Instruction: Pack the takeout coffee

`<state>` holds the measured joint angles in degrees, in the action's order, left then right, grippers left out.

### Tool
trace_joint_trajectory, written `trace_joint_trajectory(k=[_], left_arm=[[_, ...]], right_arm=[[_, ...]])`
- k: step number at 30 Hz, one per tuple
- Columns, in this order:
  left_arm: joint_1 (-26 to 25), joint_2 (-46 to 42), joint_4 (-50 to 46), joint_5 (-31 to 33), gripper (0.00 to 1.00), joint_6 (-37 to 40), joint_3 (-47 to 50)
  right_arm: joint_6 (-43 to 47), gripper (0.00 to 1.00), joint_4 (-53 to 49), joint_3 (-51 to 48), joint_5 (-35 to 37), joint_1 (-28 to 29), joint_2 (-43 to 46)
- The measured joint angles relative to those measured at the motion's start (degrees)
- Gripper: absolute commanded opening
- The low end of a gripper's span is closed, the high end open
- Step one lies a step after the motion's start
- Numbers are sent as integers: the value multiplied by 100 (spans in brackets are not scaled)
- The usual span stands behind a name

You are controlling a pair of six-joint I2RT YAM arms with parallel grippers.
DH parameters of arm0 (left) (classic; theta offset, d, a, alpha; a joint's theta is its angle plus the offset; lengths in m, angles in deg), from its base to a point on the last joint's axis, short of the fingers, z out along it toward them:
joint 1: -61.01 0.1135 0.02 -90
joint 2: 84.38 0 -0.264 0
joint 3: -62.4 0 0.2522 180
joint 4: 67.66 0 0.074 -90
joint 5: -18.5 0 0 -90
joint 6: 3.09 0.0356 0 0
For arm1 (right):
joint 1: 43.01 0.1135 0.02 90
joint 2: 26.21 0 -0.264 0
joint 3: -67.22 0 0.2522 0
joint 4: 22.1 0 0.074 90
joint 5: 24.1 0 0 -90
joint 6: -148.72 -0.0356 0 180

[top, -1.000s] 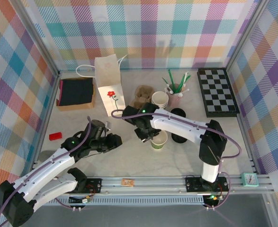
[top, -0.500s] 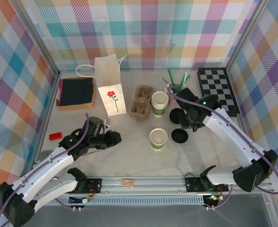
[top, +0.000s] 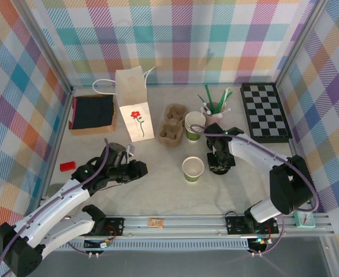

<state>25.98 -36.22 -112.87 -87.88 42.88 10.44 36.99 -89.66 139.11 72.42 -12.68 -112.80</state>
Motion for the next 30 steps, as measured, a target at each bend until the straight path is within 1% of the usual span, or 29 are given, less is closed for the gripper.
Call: trace_joint_trajectory(k=[7, 11, 18, 30], left_arm=[[11, -2, 0, 0, 28, 2, 0], [31, -2, -2, 0, 28, 20, 0], [76, -4, -2, -2, 28, 24, 0], [155, -105, -9, -7, 28, 61, 22]], right_arm=[[17, 33, 358, 7, -105, 0, -494], [15, 33, 459, 7, -98, 0, -588], [0, 32, 542, 22, 48, 66, -898], [-31, 25, 560, 87, 450, 345, -938]])
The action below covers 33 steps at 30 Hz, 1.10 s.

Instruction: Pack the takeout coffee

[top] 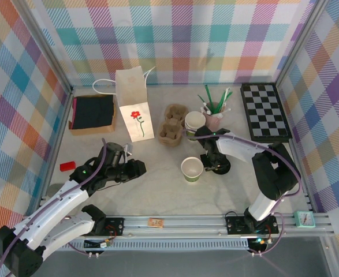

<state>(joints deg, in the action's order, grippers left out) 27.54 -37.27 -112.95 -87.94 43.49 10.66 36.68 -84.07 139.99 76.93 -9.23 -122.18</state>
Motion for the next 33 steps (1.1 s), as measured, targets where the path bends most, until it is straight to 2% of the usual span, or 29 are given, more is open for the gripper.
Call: trace_joint_trajectory(k=[16, 22, 26, 30, 33], left_arm=[[31, -87, -7, -15, 27, 0, 31], [31, -101, -7, -15, 27, 0, 31], [31, -114, -7, -15, 27, 0, 31], [31, -114, -4, -17, 27, 0, 31], [31, -114, 9, -39, 27, 2, 31]], right_arm=[[-66, 23, 9, -7, 413, 70, -103], [-111, 12, 24, -9, 485, 70, -103], [-127, 10, 13, -9, 503, 70, -83], [-146, 10, -138, -7, 522, 70, 166], [-144, 10, -428, 74, 562, 63, 671]])
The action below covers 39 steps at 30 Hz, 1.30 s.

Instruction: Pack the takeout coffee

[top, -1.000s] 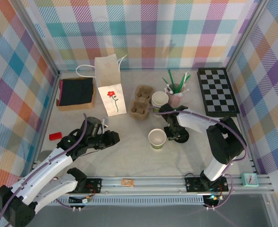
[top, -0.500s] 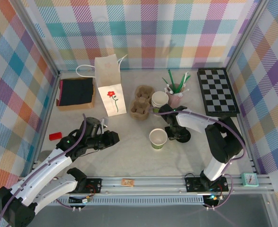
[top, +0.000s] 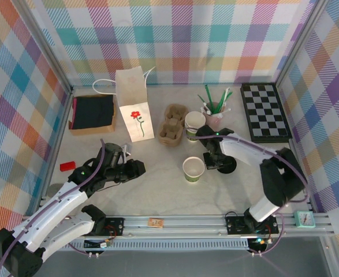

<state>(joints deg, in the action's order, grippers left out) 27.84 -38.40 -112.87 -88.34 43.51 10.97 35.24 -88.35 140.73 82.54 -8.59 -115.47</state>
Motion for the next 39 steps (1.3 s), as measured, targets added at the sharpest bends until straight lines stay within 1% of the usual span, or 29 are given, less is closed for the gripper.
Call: trace_joint_trajectory(k=[3, 5, 7, 10, 12, 13, 15, 18, 21, 23, 26, 29, 32, 35, 39], left_arm=[[0, 2, 9, -39, 27, 26, 0], [0, 2, 15, -79, 27, 61, -9], [0, 2, 68, -131, 27, 79, -15], [0, 2, 199, -214, 27, 81, -48], [0, 2, 343, -271, 27, 79, -55], [0, 2, 393, -293, 27, 79, -55], [0, 2, 505, -337, 27, 76, -57], [0, -7, 610, -372, 28, 61, -59], [0, -48, 664, -374, 27, 57, -66], [0, -85, 704, -400, 27, 37, -66], [0, -133, 807, -446, 27, -15, -66], [0, -153, 977, -509, 28, -83, -50], [0, -157, 1473, -656, 29, -227, 46], [-7, -107, 2048, -809, 30, -400, 83], [-37, 24, 2653, -929, 30, -527, 83]], right_arm=[[24, 10, -269, 308, -122, -125, 704], [52, 10, -284, 588, -444, -310, 1342], [68, 10, -166, 789, -981, -546, 1976], [-20, 9, 326, 861, -2365, -1045, 2900], [-269, 8, 973, 717, -3591, -1445, 3311], [-393, 8, 1276, 619, -4030, -1561, 3421], [-863, 7, 2192, 247, -5088, -1727, 3508], [-1731, 7, 3696, -415, -6295, -1840, 3375], [-2656, 6, 5147, -1043, -7064, -1884, 3169], [-3394, 5, 6286, -1453, -7436, -1930, 3091], [-4435, 5, 7989, -1884, -7761, -2020, 2870], [-5425, 5, 9608, -2146, -7890, -2114, 2481], [-6404, 5, 11193, -2369, -7882, -2179, 1961], [-6931, 5, 11956, -2586, -7868, -2210, 1755], [-7189, 6, 12557, -2800, -7873, -2214, 1838]])
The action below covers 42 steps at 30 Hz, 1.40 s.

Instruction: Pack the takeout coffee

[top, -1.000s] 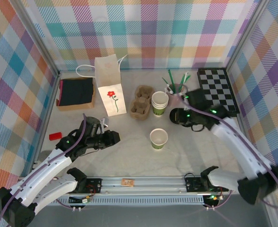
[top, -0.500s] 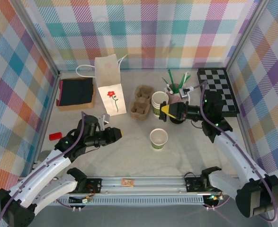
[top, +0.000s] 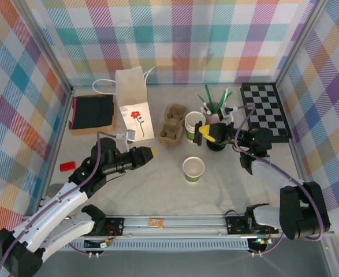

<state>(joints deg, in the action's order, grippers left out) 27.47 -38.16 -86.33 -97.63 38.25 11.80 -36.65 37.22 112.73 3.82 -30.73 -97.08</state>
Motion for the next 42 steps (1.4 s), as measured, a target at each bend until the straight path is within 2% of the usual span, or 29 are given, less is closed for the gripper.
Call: trace_joint_trajectory(k=[3, 6, 13, 19, 23, 26, 32, 42], left_arm=[[-28, 181, 302, -52, 31, -24, 0], [-87, 437, 664, -103, 36, -133, 2], [-286, 1311, 2629, -341, 56, -798, 79], [-463, 2280, 4717, -581, 62, -1517, -282], [-466, 2881, 6013, -660, 63, -2094, -824], [-490, 3136, 6802, -680, 63, -2492, -1104], [-704, 3220, 7528, -686, 64, -2835, -1379], [-850, 3289, 7757, -732, 63, -3008, -1510]], right_arm=[[2, 6, 267, -304, -2, -11, 28], [7, 6, 289, -616, 2, -11, 33], [-131, 6, 310, -549, 83, 48, 529], [-437, 7, 341, 678, 365, 310, 621], [-601, 7, 398, 1755, 516, 527, 616], [-647, 7, 501, 2175, 608, 619, 619], [-601, 7, 509, 2216, 723, 997, 485], [-470, 7, 505, 2474, 767, 1300, 275]])
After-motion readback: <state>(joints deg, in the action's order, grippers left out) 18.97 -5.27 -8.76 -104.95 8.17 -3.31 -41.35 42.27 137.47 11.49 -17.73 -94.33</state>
